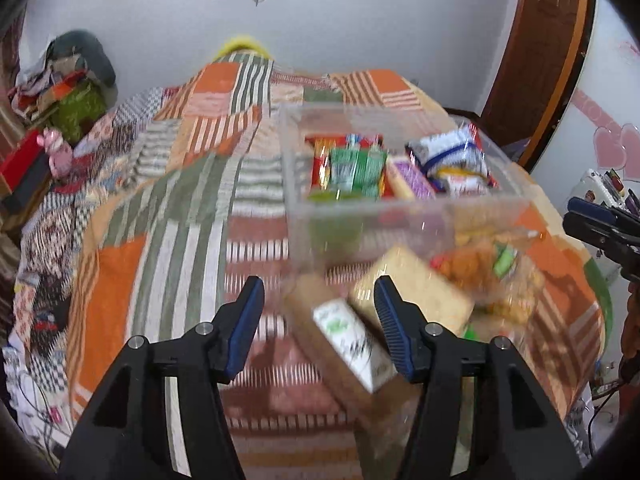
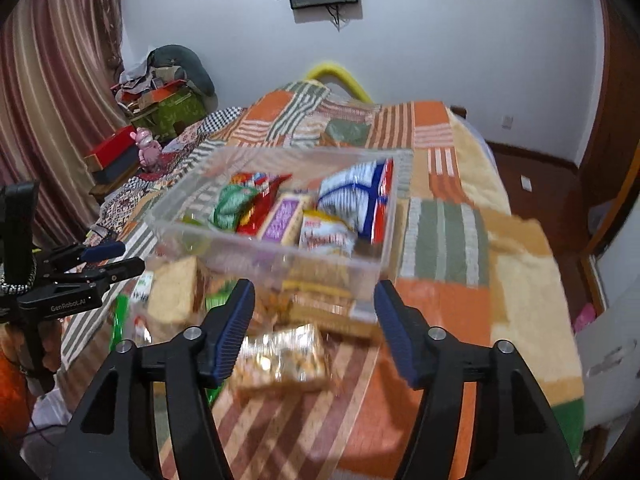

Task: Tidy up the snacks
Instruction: 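Grasp the tall cracker pack with the left tool while the right tool reaches the gold-foil bag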

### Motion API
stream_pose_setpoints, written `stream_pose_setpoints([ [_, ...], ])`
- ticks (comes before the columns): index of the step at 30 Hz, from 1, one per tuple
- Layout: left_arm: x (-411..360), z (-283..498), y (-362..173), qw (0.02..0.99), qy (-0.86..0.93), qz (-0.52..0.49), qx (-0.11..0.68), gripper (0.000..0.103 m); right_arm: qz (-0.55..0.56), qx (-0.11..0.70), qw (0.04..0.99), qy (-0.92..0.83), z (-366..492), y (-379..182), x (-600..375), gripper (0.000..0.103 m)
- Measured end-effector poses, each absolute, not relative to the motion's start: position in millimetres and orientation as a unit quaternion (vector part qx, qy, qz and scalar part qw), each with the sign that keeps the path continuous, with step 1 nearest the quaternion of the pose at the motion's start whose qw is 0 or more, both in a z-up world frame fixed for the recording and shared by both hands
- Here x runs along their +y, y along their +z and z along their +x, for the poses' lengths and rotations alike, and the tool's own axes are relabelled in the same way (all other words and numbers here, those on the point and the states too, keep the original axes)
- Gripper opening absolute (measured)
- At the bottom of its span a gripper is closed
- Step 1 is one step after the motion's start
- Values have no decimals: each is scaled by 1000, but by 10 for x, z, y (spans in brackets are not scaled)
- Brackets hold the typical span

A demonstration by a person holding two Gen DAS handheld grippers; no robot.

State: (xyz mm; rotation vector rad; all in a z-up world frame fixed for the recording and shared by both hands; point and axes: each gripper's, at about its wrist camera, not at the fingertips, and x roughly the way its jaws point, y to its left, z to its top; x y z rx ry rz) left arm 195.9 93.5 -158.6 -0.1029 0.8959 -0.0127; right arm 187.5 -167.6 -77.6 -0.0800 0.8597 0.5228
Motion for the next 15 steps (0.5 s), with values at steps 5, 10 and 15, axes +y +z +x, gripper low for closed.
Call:
stream_pose_setpoints([
  [5,957,1853,-1791,888,-13,-73,454,59,-47,439,860,255,1762,-962,-1641,62],
  [10,973,1687,-1854,893,-6,-83,441,63,-60,447,852,264,1671,-1089,-1562,69],
  [15,1105,1617,-1878,889,12,-76,451,66,-70,449,849,271,1674,-1148,-1454,77],
])
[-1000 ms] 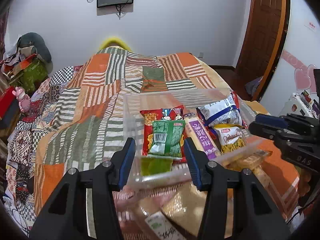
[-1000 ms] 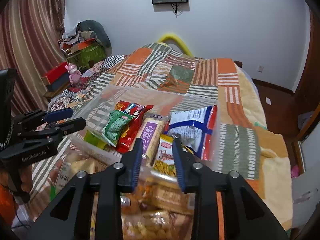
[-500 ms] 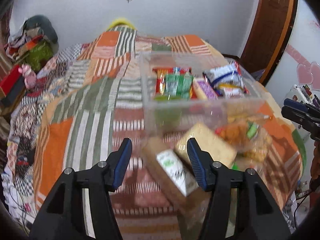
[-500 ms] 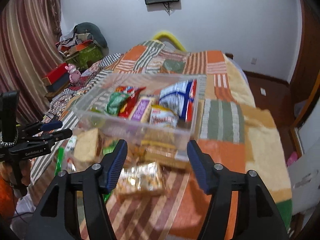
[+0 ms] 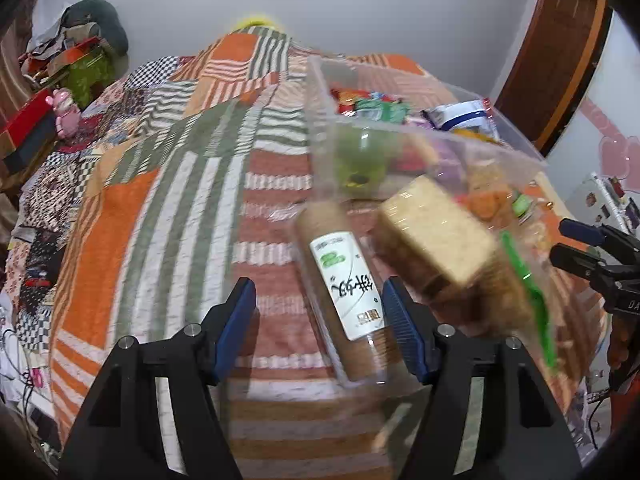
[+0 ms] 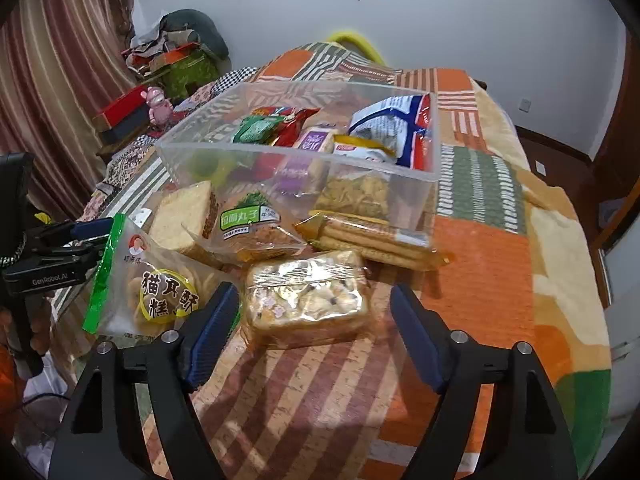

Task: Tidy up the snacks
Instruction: 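Grasp the tall cracker pack with the left tool while the right tool reaches the gold-foil bag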

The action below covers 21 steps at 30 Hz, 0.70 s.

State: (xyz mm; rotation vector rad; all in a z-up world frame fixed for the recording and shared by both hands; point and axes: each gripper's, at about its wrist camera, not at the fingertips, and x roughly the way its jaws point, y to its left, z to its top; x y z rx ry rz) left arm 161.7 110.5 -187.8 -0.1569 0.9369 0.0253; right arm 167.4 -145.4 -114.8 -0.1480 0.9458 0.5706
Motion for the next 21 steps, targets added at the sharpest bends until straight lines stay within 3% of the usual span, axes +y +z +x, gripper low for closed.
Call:
stream_pose_setpoints([
  [10,1111,1723,-2106,879,18,-72,472,65,-75,467,840,268,1706,-1330,-1357,77],
  [17,1029,1851,-2107,885,1,-57,462,40,-68,473,836,270,1753,-1391,-1302,77],
  [21,1027,1820,-2099,887,1,-57,458,37,-72,475,833,273,1729,-1410,-1297,73],
])
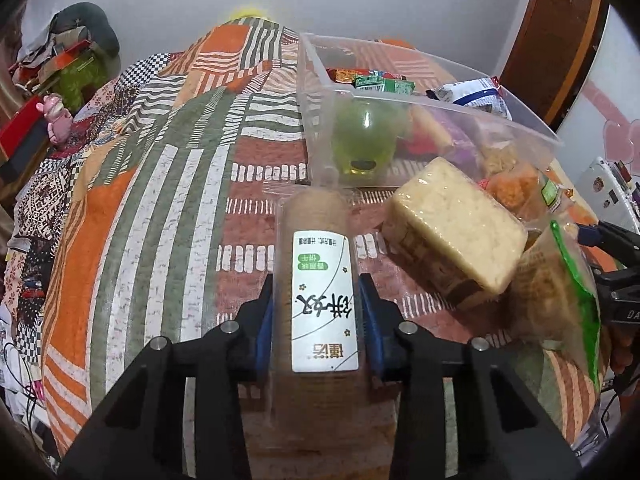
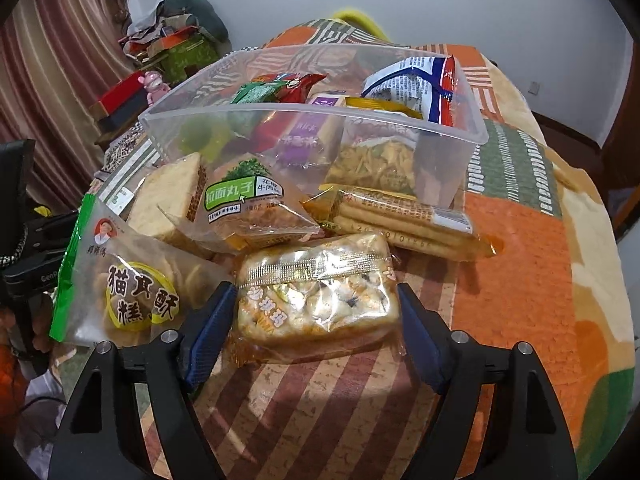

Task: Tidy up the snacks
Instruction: 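Grasp the tall cracker pack with the left tool while the right tool reaches the gold-foil bag, then carry the cracker roll and gold-foil bag into the clear box while opening both tools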

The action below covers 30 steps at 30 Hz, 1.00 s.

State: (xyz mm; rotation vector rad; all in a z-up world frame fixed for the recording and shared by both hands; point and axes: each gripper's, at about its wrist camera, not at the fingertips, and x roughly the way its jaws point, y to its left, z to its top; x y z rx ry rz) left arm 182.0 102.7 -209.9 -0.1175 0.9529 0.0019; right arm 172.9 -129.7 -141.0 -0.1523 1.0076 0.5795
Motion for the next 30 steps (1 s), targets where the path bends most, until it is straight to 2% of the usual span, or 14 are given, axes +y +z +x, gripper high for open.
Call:
stream_pose_setpoints([
  [10,966,1585,-1989,890,-7,-57,453,36,-55,467,846,250,1676,-1311,-1526,70],
  [21,914,1439,-1559,912,-2,-54,406,36,-32,431,873,229,1667,-950,-1815,70],
  [30,874,1640,-1221,928,-5,-50,370,36,-21,382,894,232,1805,-617,-1754,70],
])
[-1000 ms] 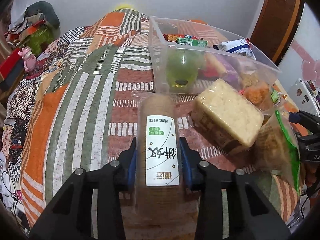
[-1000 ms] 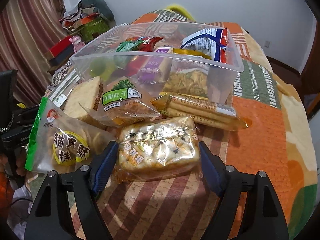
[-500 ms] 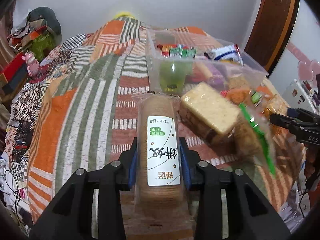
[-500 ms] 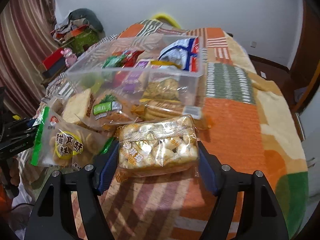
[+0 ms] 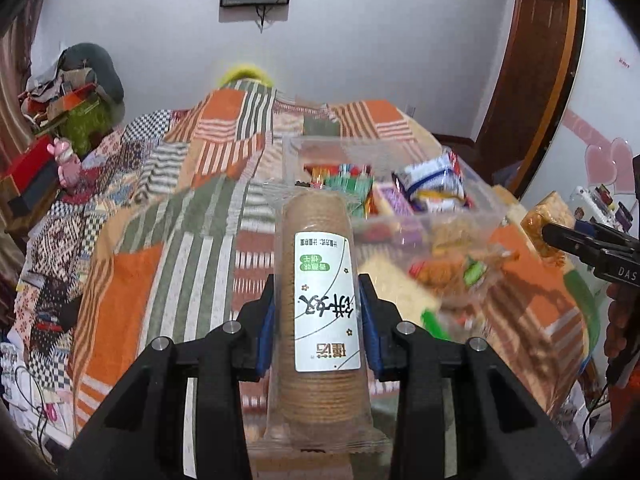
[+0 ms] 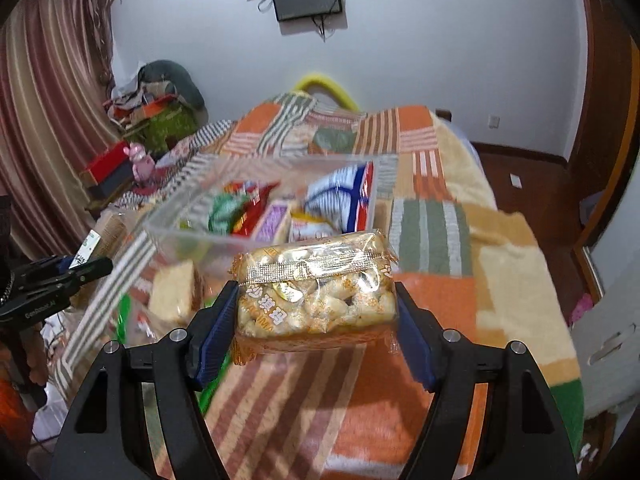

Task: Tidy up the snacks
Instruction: 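Carry the cracker roll and gold-foil bag into the clear box while opening both tools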

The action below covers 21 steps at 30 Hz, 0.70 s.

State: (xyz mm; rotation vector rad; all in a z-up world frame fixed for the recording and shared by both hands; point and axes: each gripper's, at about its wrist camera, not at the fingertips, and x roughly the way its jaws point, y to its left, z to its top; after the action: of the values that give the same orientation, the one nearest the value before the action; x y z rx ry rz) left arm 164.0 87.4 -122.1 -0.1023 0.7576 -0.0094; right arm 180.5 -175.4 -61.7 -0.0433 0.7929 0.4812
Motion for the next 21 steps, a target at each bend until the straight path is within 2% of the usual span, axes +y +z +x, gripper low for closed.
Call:
stream_pose_setpoints([
  [12,753,2191,-998,939,-19,-35,342,36,-8,350,904,246,2137,-445,-1450,70],
  [21,708,2672,-1100,934,-29,-33,355,36,-20,377,892,248,2509,-663,-1121,70],
])
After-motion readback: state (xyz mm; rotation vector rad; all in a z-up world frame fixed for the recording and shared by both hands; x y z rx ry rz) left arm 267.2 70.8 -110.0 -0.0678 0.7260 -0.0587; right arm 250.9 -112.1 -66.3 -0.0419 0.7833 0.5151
